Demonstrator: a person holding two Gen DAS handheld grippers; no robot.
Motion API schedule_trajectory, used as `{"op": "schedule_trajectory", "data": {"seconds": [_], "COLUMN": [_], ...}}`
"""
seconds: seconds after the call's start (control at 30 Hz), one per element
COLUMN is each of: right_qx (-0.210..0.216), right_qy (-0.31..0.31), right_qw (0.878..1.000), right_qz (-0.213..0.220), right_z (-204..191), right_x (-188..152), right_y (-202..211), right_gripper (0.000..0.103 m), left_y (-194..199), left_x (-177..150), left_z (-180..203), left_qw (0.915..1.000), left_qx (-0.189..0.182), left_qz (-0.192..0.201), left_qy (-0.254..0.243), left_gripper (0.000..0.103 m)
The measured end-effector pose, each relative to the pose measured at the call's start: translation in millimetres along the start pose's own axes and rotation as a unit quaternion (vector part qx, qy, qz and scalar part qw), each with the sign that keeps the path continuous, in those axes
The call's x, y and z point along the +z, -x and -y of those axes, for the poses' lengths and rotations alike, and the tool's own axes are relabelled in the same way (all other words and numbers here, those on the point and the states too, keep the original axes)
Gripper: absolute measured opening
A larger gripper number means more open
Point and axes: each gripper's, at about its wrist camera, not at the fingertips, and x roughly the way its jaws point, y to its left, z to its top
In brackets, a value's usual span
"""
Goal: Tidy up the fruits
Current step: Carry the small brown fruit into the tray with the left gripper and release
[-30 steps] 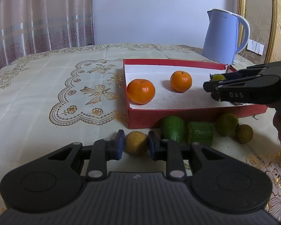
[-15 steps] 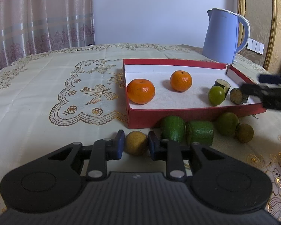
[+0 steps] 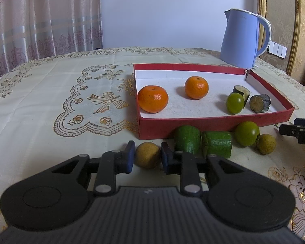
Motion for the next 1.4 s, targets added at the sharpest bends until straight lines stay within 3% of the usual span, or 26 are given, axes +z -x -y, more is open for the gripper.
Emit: {"op": "schedule_trajectory", "data": {"seconds": [0.07, 0.1, 0.53, 0.8, 1.1, 1.4], "right_qx": [0.003, 0.008, 0.011, 0.011, 0.011, 0.011], "right_qy": [-0.005, -0.007, -0.009, -0.009, -0.009, -0.009], "right_qw": [1.0, 1.0, 1.0, 1.0, 1.0, 1.0], "right_qz": [-0.004, -0.007, -0.013, -0.014, -0.014, -0.014], "right_z": [2, 3, 4, 4, 4, 4], "right_x": [0, 0, 0, -1, -1, 0], "right_y": [-3, -4, -5, -5, -5, -5], "right_gripper": [0.081, 0.082, 0.091, 0.092, 0.093, 0.093], "left_y": [0, 0, 12, 24, -23, -63], "left_x": [0, 0, 3, 41, 73, 74], "left_z": [0, 0, -2, 18, 56, 75], "left_qw": [1.0, 1.0, 0.9998, 0.9989, 0.9981, 0.9959], "left_qx": [0.002, 0.003, 0.009, -0.007, -0.013, 0.002], "left_qz": [0.0, 0.001, 0.013, 0.045, 0.032, 0.008], "left_qy": [-0.002, -0.003, 0.013, -0.012, -0.052, -0.09], "left_gripper": [0.025, 0.025, 0.023, 0.023, 0.023, 0.023]}}
